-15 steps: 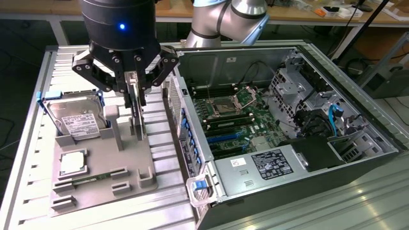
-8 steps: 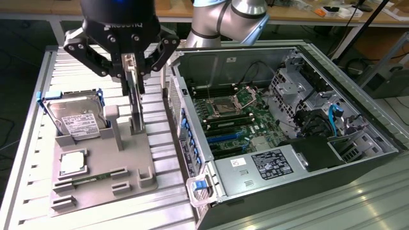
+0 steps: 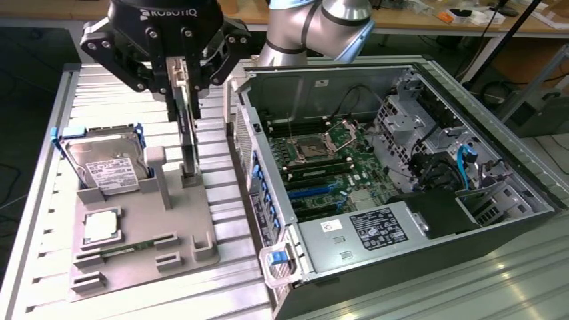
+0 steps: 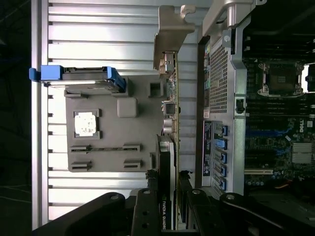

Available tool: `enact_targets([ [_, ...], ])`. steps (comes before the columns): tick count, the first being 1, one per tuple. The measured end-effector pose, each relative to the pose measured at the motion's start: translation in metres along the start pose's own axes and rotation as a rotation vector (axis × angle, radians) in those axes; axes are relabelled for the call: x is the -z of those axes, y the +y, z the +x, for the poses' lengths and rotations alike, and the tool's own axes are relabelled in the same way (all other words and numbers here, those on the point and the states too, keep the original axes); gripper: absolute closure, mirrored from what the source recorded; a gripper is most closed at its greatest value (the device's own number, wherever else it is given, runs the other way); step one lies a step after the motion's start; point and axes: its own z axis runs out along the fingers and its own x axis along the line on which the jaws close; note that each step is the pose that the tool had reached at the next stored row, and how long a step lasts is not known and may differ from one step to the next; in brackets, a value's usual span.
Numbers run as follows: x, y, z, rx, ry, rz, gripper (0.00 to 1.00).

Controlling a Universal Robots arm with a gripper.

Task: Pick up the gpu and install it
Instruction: 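Pick up the gpu and move the gpu toward the slot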

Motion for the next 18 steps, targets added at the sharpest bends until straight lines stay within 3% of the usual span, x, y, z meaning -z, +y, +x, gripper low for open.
enact_targets([
  [3,0.0,0.0001,-0.003,0.0,0.0001,0.0001,0.73],
  [11,-0.0006,-0.0005,-0.03,0.0,0.0002,0.0001,0.73],
  [14,-0.001,-0.0007,-0.041,0.0,0.0001,0.0,0.73],
  [18,-0.0015,-0.0011,-0.063,0.0,0.0001,0.0,0.73],
])
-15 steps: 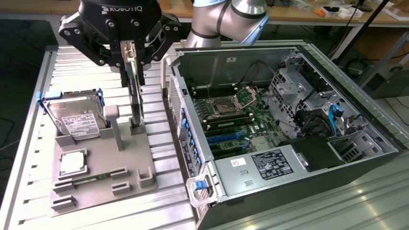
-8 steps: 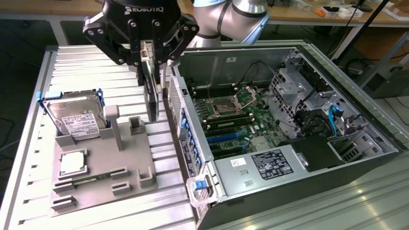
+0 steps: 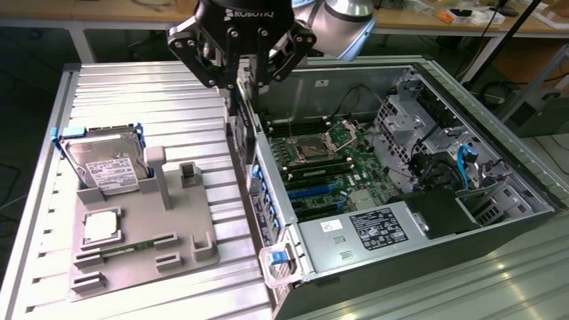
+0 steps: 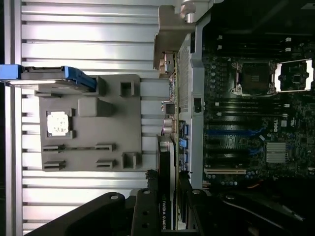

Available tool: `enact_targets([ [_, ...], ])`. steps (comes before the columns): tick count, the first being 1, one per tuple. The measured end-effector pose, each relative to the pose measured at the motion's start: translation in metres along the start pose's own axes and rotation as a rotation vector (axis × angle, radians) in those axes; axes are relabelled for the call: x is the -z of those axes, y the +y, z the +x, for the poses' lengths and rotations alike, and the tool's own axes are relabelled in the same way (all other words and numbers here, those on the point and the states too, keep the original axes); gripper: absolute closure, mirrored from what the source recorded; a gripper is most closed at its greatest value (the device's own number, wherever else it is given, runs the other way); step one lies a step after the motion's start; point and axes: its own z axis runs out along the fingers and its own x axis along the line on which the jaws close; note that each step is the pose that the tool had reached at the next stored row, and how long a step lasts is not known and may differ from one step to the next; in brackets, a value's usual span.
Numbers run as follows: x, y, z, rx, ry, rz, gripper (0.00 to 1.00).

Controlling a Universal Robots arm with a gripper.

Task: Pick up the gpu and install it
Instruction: 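Pick up the gpu and move the gpu toward the slot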

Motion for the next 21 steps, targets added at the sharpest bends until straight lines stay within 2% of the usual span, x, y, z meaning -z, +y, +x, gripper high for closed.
enact_targets([
  [7,-0.0009,-0.0006,-0.035,0.0,0.0001,0.0,0.73],
  [10,-0.0013,-0.001,-0.058,0.0,0.0002,0.0001,0.73],
  [14,-0.002,-0.0014,-0.08,0.0,0.0002,0.0,0.73],
  [15,-0.0022,-0.0016,-0.092,0.0,0.0003,0.0001,0.73],
  [17,-0.0024,-0.0018,-0.1,0.0,0.0003,0.0001,0.73],
  [18,-0.0027,-0.002,-0.111,0.0,0.0002,0.0,0.73],
  [21,-0.003,-0.0022,-0.124,0.0,0.0003,0.0,0.73],
])
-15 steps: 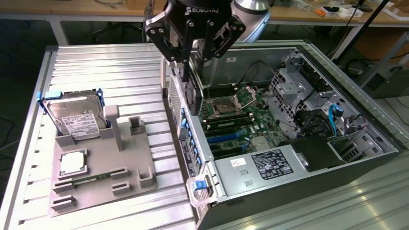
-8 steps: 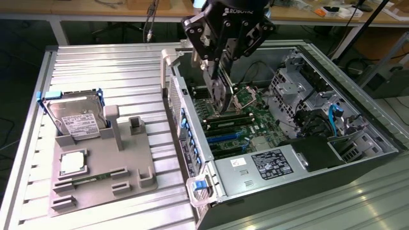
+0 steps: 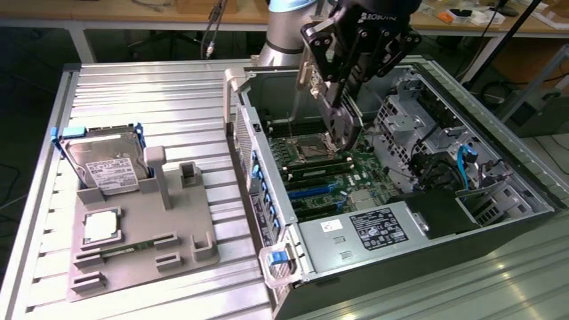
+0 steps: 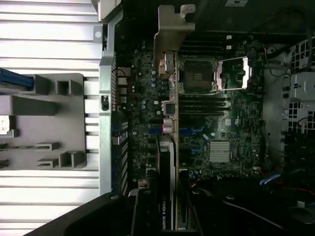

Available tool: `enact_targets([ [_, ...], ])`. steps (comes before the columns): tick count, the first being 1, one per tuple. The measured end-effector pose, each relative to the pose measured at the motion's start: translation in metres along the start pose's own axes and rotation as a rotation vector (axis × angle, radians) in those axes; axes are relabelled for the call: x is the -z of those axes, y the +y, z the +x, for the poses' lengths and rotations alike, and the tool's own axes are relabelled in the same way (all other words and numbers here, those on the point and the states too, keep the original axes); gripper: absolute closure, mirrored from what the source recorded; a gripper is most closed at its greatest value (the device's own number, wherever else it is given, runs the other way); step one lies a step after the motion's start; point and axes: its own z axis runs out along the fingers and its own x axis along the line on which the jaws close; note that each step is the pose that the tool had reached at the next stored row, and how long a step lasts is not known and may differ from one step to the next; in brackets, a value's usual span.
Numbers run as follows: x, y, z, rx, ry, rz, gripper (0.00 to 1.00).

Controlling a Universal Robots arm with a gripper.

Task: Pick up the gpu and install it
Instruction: 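Pick up the gpu and move the gpu toward the slot, then insert the gpu into the slot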

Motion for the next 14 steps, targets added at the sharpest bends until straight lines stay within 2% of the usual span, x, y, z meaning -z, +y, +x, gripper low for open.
enact_targets([
  [5,-0.0004,-0.0003,-0.018,0.0,-0.0001,0.0,0.73],
  [7,-0.0011,-0.0008,-0.044,0.0,0.0,0.0,0.73],
  [8,-0.0015,-0.0012,-0.064,0.0,0.0,-0.0001,0.73],
  [9,-0.0017,-0.0013,-0.074,0.0,0.0,0.0001,0.73],
  [14,-0.0019,-0.0014,-0.079,0.003,0.0,0.0,0.73],
])
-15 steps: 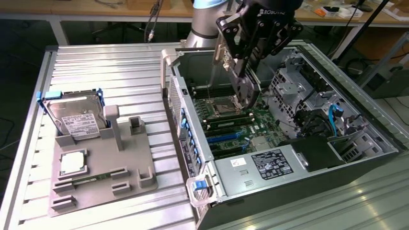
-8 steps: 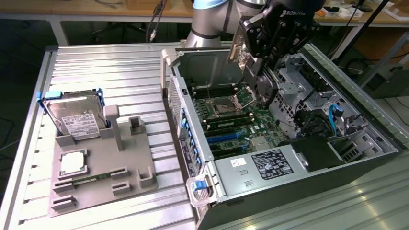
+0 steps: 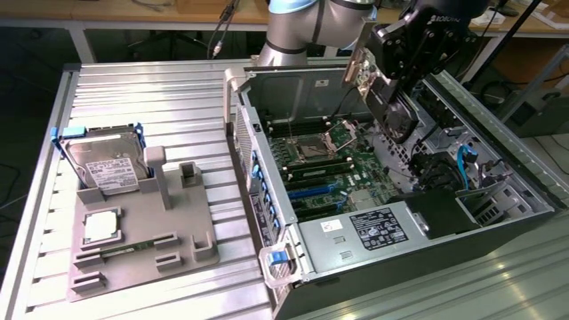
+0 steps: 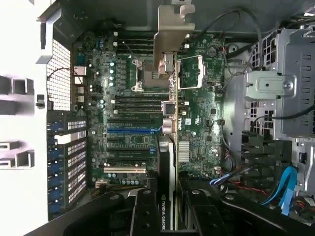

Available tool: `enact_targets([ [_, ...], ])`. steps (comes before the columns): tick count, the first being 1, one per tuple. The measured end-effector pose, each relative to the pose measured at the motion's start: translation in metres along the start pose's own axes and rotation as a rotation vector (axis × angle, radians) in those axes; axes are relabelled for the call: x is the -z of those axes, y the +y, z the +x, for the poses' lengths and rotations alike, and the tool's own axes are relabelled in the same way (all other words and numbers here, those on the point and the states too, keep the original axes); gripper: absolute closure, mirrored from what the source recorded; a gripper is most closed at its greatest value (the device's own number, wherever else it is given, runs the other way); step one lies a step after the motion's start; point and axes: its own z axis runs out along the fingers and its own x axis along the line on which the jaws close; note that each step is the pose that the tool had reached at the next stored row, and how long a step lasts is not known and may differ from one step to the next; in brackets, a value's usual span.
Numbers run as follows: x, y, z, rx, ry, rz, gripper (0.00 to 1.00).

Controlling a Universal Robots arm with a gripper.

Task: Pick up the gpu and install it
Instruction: 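Insert the gpu into the slot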

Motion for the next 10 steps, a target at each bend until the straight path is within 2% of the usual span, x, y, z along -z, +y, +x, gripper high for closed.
enact_targets([
  [5,0.0,0.0,0.0,0.122,0.0043,-0.003,0.73],
  [10,0.0,0.0,0.0,0.182,0.0064,-0.0045,0.73],
])
